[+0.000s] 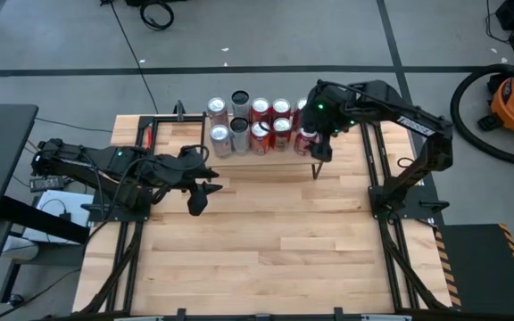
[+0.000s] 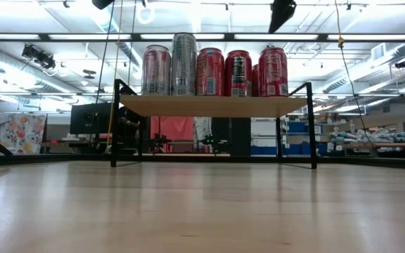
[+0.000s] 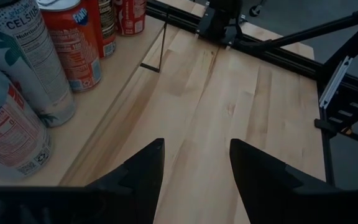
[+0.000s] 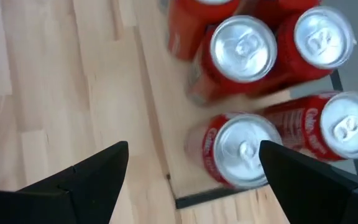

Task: Place canned beverage on shelf
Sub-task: Adjust the soda cans on the shelf

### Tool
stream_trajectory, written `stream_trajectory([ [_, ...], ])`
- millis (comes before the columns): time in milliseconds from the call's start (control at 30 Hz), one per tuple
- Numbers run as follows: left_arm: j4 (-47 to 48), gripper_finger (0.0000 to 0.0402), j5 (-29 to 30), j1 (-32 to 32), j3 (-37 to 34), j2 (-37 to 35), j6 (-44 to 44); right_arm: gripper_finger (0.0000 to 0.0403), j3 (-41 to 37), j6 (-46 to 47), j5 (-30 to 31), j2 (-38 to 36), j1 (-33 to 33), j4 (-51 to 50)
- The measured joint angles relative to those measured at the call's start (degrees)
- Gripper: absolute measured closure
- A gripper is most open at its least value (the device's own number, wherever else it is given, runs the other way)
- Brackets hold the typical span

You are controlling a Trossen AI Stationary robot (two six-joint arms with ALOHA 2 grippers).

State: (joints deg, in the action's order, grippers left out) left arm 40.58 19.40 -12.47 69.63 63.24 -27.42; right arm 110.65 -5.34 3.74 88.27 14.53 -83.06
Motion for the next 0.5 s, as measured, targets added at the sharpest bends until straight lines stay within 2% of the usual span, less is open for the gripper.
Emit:
stream_trajectory([
  [333, 0.0, 0.0209, 0.0, 0.0, 0.0, 0.0, 0.4, 0.0030, -3.1, -0.5, 1.3, -0.4, -1.0, 0.7],
  [500, 0.0, 0.0209, 0.0, -0.6, 0.0, 0.0, -0.9, 0.0039, -6.4, 1.3, 1.2, -5.8, -2.6, 6.1],
])
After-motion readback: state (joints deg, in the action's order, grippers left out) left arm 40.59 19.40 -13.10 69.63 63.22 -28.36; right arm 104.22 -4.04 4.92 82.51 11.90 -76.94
